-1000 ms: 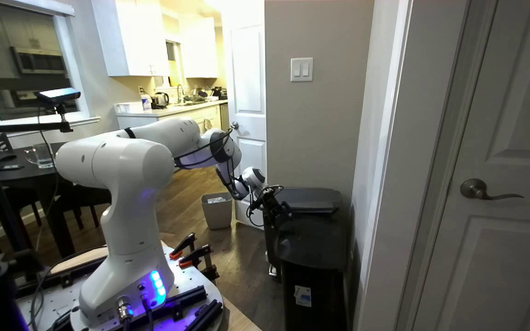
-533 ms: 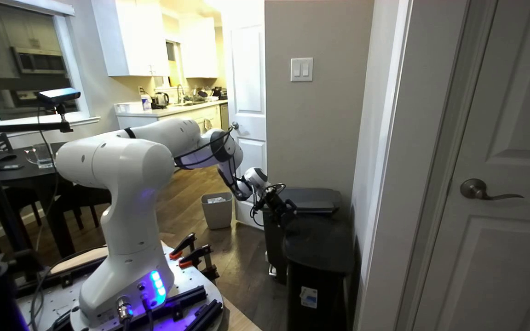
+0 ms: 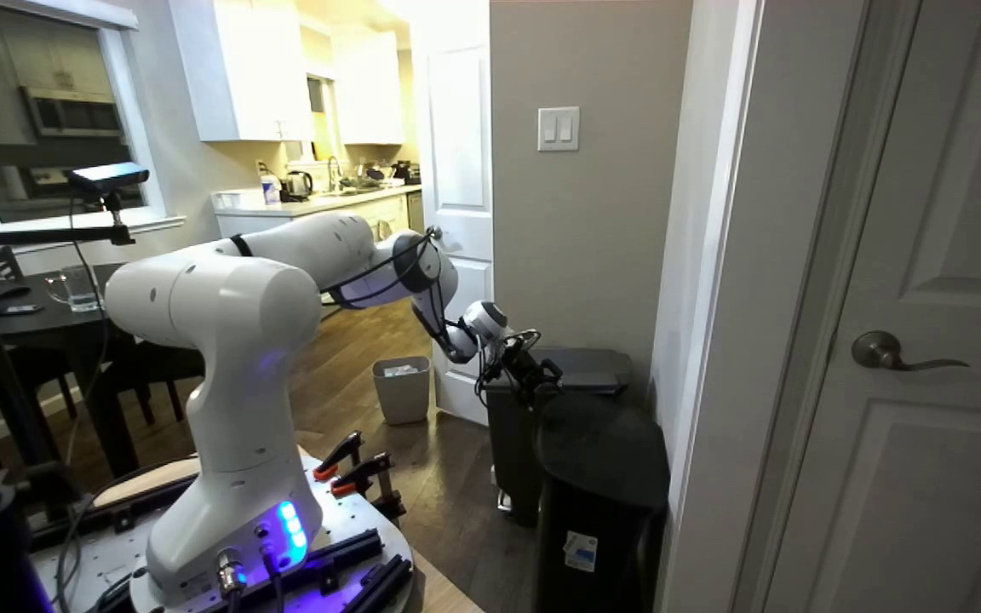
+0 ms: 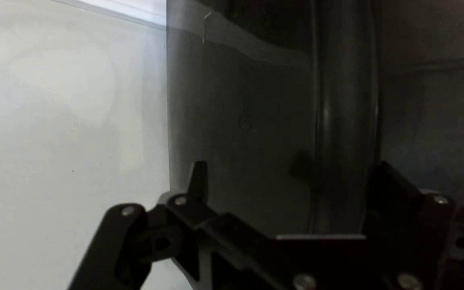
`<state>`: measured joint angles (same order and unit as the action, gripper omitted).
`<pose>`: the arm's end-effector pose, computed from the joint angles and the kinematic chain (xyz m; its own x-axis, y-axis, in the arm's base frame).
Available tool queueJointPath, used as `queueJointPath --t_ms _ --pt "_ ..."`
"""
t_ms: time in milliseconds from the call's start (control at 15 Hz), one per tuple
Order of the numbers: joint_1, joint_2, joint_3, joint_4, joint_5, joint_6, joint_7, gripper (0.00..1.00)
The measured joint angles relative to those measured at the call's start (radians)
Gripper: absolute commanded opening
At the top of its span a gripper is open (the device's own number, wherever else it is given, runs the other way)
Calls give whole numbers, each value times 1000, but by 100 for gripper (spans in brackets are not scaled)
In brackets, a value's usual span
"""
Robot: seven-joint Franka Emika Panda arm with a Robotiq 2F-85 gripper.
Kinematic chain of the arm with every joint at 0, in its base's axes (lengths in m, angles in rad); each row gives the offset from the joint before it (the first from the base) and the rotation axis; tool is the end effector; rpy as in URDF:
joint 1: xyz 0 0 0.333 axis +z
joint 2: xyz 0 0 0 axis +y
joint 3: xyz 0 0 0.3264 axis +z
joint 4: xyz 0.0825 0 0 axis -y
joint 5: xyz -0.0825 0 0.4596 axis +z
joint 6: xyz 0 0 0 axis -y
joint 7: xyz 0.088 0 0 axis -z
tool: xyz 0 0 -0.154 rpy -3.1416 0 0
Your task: Open the bin
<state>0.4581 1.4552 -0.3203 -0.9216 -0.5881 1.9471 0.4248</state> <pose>0.7639 0.1133 -0.1018 0.9646 0.1800 -0.1925 0.2619 -0.5743 0.7756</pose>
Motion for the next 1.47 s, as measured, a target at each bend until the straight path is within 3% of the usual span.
queueJointPath --t_ms 400,1067,1467 --pt "-60 -48 24 -21 39 76 0 100" --pt "-73 -94 14 -79 40 78 55 100" --pt "-129 -262 19 -258 88 241 58 100"
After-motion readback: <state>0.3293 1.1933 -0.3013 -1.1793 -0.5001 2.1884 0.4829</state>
